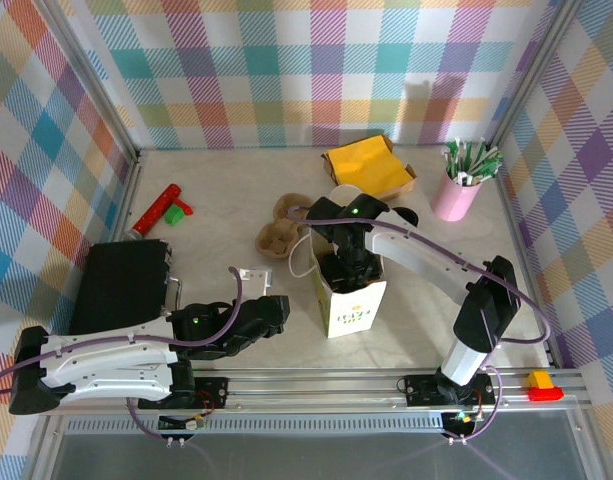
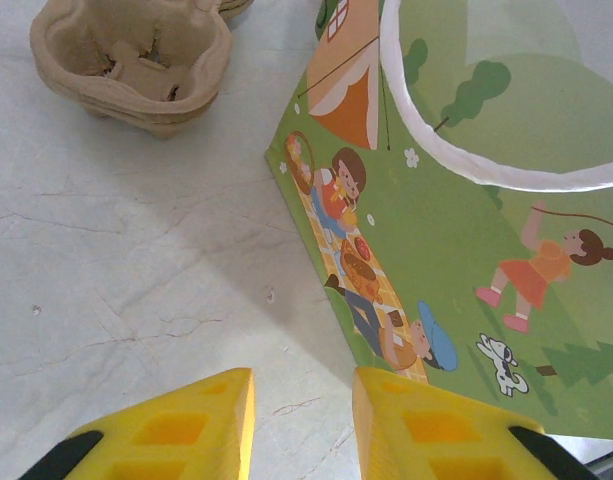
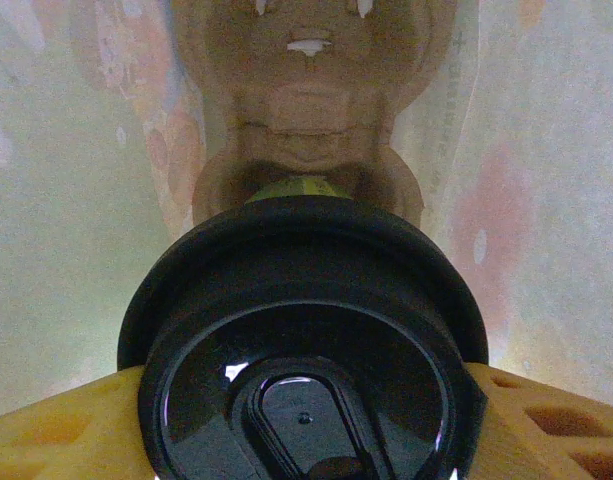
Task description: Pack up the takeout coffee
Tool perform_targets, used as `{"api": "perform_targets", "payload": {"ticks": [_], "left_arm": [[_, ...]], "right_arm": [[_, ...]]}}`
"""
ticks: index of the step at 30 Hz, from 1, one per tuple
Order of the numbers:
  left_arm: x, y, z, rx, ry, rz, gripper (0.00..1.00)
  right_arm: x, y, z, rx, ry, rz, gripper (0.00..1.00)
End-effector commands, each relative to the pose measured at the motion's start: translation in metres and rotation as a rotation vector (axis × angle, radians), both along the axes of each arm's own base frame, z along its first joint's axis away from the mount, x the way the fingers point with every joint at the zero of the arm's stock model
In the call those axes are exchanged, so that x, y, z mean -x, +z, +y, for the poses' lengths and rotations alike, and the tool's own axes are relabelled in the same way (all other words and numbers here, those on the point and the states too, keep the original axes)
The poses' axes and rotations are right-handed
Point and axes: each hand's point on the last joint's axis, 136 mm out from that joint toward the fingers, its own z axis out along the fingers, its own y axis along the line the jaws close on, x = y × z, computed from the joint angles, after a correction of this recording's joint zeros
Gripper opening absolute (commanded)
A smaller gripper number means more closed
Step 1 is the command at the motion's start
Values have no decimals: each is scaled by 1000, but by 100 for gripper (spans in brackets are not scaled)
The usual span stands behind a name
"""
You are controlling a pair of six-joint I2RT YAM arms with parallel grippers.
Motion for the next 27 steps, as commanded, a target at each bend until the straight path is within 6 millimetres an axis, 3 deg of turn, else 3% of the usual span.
{"api": "perform_targets", "payload": {"ticks": [1, 27], "left_arm": [[-1, 8, -1, 14, -1, -27, 31], [0, 6, 0, 16, 1, -24, 31]], "right_arm": [[1, -3, -1, 2, 13, 10, 45], [3, -27, 1, 15, 17, 49, 45]]}}
